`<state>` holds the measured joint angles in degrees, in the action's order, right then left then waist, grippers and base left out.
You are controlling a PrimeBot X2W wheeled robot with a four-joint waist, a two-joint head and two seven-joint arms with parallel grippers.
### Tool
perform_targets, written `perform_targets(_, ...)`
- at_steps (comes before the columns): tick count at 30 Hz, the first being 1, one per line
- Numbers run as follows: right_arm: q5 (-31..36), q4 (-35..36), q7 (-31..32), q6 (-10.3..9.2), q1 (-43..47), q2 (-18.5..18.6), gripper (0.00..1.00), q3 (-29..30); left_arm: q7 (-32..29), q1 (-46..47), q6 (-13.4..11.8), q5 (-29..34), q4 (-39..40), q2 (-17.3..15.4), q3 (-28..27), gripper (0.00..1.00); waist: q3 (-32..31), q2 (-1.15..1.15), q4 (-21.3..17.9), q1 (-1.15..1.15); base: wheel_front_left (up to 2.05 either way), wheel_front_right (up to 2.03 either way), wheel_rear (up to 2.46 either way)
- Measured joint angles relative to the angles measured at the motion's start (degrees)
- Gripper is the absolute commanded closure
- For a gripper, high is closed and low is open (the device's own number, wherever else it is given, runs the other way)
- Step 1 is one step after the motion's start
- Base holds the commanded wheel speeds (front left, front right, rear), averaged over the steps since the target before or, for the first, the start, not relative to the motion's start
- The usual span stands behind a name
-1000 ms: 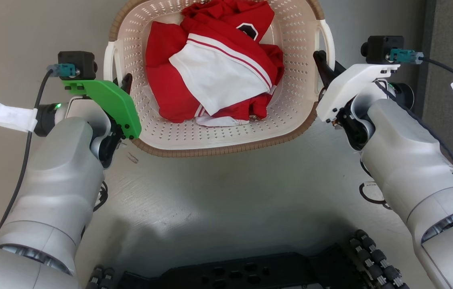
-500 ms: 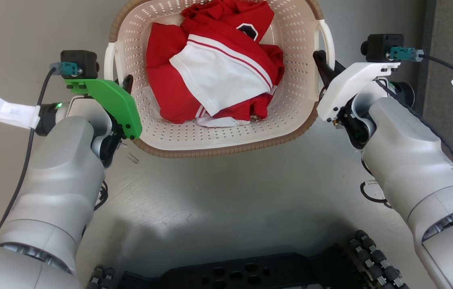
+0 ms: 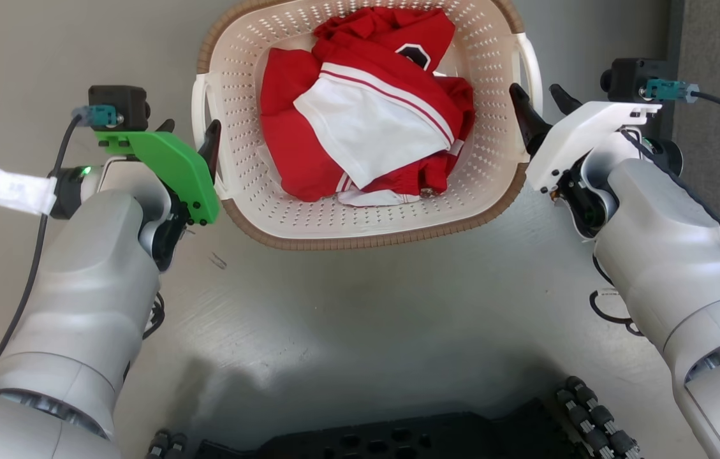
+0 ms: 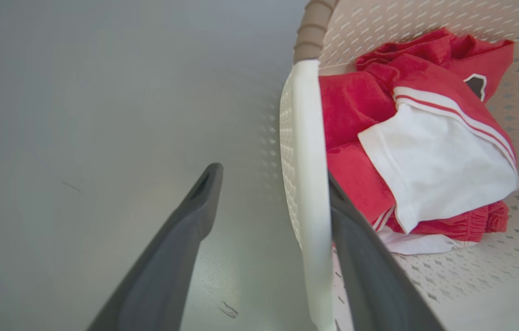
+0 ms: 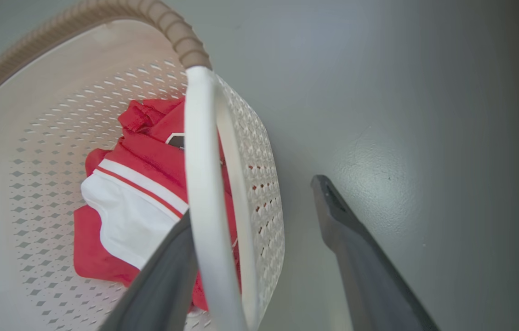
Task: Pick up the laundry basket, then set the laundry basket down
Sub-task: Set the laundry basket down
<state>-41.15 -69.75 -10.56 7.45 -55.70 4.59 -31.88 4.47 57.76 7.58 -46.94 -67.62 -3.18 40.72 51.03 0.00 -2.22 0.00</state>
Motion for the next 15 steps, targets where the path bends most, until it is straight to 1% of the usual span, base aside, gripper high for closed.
perform_targets(9, 0.02, -0.14, -1.01, 0.03, 2.74, 0.43, 0.0, -0.98, 3.83, -2.33, 0.0, -1.71, 0.31, 0.09, -0.85, 0.0, -2.9, 0.0, 0.29, 0.0, 0.0, 0.0, 0.0)
perform_targets(15, 0.22, -0.23, -2.61, 0.03, 5.55, 0.75, 0.0, -1.49, 7.3, -5.5, 0.0, -1.53, 0.3, -0.14, 0.16, 0.0, -6.27, 0.0, 0.35, 0.0, 0.0, 0.0, 0.0)
